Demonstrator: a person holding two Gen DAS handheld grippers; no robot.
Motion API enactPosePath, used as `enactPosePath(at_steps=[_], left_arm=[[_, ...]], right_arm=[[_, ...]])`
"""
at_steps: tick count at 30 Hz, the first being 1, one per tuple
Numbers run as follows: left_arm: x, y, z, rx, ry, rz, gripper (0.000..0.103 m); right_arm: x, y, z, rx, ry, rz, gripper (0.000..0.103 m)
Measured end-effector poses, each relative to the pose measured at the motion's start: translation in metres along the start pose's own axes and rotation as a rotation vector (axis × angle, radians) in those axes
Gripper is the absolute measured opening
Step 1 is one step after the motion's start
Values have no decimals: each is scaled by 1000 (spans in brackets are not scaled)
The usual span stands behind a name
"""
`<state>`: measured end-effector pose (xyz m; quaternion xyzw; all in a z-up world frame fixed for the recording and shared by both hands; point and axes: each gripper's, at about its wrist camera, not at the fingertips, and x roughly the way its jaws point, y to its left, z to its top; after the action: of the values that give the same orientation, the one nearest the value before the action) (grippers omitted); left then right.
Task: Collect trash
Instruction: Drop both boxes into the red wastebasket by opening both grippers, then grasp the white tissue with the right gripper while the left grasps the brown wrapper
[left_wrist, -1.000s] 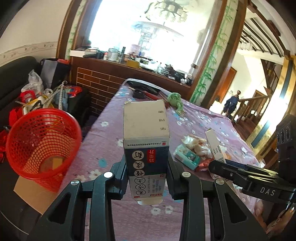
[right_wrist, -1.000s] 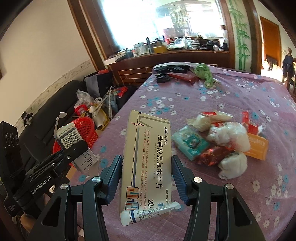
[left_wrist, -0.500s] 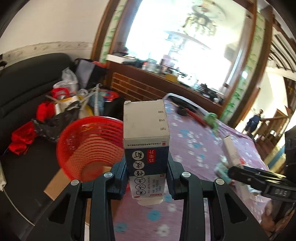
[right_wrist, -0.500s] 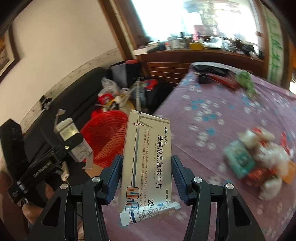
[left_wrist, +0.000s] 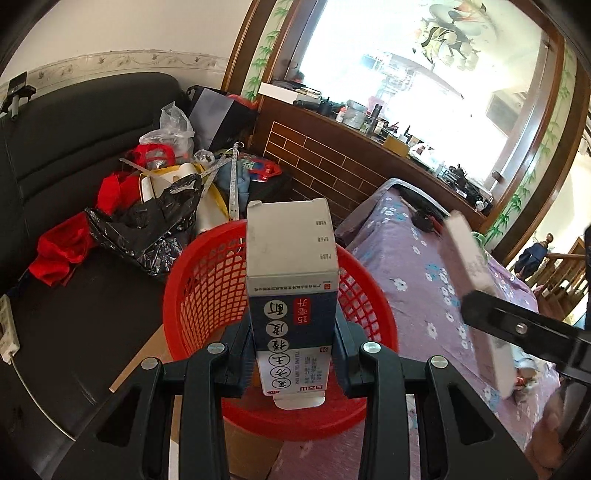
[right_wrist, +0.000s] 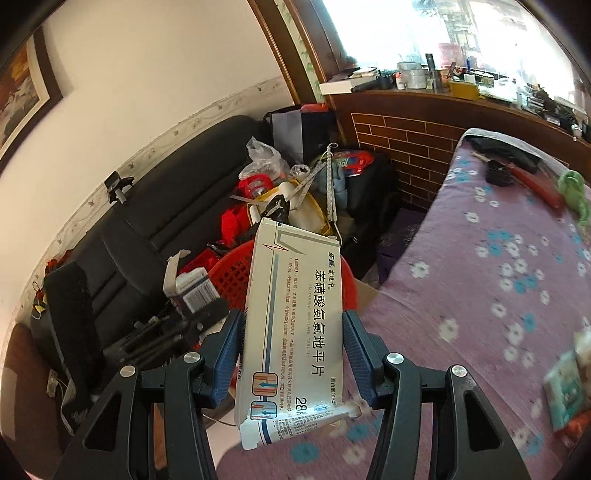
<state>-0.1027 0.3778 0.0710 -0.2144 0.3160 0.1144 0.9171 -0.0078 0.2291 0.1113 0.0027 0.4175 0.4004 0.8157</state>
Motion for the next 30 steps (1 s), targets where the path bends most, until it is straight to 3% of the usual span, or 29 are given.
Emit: enactPosePath(at_steps=[4, 5, 6, 8, 13, 18, 30], left_arm=[[3, 1, 4, -3, -3, 3, 34], [4, 2, 5, -4, -3, 6, 42], [5, 3, 6, -8, -6, 10, 57], [4, 7, 7, -29, -19, 20, 67], [-5, 8, 7, -33, -39, 12, 67], [-17, -10, -4, 5, -52, -7, 68], [-9, -116, -46, 168, 30, -147, 68]], right_arm=[[26, 5, 11, 4, 13, -4, 59], [30, 6, 14, 3, 14, -1, 60], [34, 6, 18, 0, 13, -7, 61], [38, 5, 23, 3, 13, -11, 63], [11, -9, 23, 12, -35, -8, 63], [-24, -27, -2, 45, -57, -3, 69], [-99, -93, -91, 149, -73, -104, 69]])
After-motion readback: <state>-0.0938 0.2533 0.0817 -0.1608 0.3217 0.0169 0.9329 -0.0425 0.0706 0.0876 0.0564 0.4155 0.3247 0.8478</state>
